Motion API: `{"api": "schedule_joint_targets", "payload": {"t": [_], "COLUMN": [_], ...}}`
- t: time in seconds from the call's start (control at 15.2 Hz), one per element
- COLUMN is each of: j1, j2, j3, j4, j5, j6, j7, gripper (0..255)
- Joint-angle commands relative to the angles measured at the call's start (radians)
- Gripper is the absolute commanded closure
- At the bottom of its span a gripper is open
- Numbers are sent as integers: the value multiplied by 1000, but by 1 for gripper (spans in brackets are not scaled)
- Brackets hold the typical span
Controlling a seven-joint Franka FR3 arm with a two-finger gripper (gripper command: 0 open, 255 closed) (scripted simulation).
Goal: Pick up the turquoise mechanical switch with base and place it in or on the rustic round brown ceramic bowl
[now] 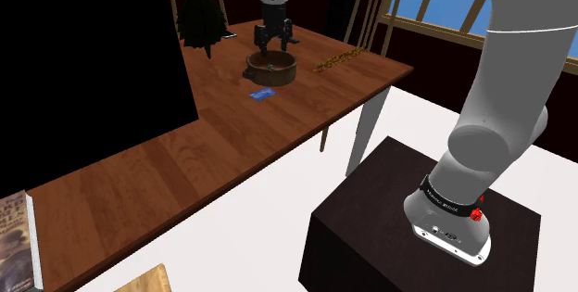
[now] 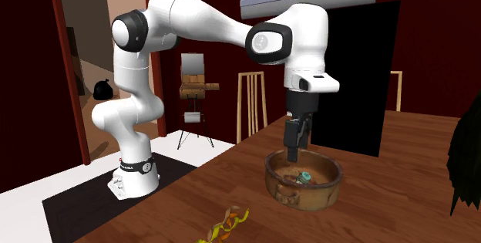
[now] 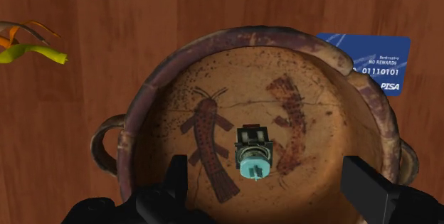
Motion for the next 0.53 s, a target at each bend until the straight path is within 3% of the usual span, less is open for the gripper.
{"api": "schedule_joint_targets", "payload": {"t": [0.0,0.2,0.46], "j1": [1,4,4], "j2": [-4,-8,-8], "j3": [1,3,3], "j4": [28,116,116], "j5": [2,4,4], "j6": [-32,-124,-124], "j7": [-1,-4,-4], "gripper": [0,0,0]}}
